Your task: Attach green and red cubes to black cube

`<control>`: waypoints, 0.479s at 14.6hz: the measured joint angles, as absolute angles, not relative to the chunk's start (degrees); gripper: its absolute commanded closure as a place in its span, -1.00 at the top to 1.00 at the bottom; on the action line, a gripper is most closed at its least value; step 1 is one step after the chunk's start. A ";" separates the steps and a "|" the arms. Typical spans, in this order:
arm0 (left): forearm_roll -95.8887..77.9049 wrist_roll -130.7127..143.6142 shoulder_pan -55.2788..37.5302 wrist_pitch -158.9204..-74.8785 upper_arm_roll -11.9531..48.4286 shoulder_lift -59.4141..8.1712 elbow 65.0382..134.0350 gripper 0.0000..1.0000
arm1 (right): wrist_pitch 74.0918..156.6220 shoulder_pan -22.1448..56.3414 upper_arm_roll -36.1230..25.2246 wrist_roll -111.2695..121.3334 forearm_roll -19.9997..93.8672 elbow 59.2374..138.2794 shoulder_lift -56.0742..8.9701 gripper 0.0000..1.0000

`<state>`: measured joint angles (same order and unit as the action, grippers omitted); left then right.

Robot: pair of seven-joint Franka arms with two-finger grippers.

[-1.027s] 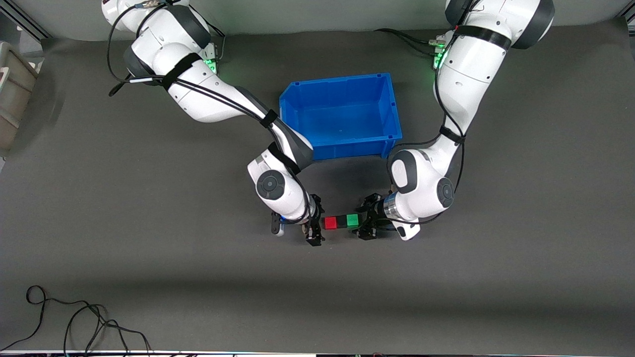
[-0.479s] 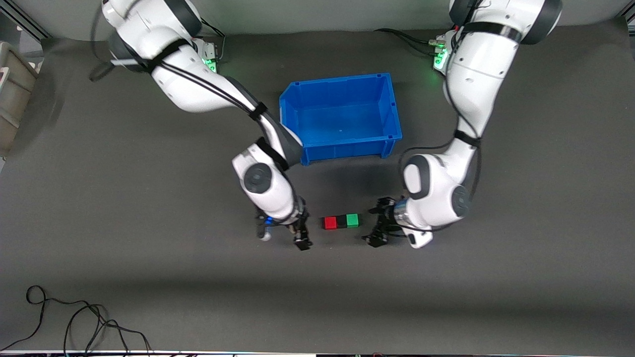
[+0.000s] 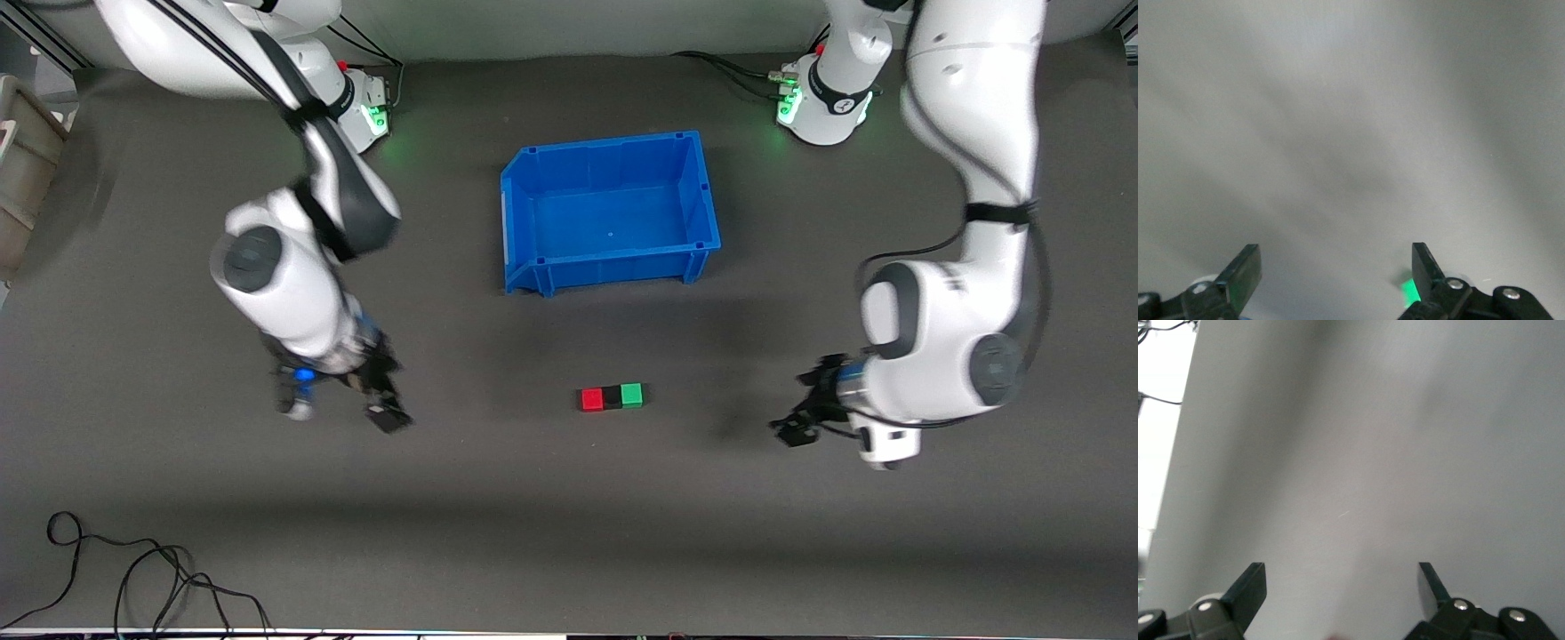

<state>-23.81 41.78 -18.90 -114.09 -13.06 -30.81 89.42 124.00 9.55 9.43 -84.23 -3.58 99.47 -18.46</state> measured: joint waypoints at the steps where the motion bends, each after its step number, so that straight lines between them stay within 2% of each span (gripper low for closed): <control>1: -21.78 35.70 -17.09 -112.56 -13.16 -29.49 89.25 1.00 | 119.59 7.46 9.41 -77.75 -3.57 100.21 -16.65 0.99; 7: -11.17 6.28 -10.62 -104.82 -13.29 -21.72 87.18 1.00 | 108.52 -3.13 9.38 -42.52 -3.57 100.67 -9.86 0.99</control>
<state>-11.17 6.28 -10.62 -104.82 -13.29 -21.72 87.18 108.52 -3.13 9.38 -42.52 -3.57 100.67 -9.86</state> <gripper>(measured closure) 0.000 0.000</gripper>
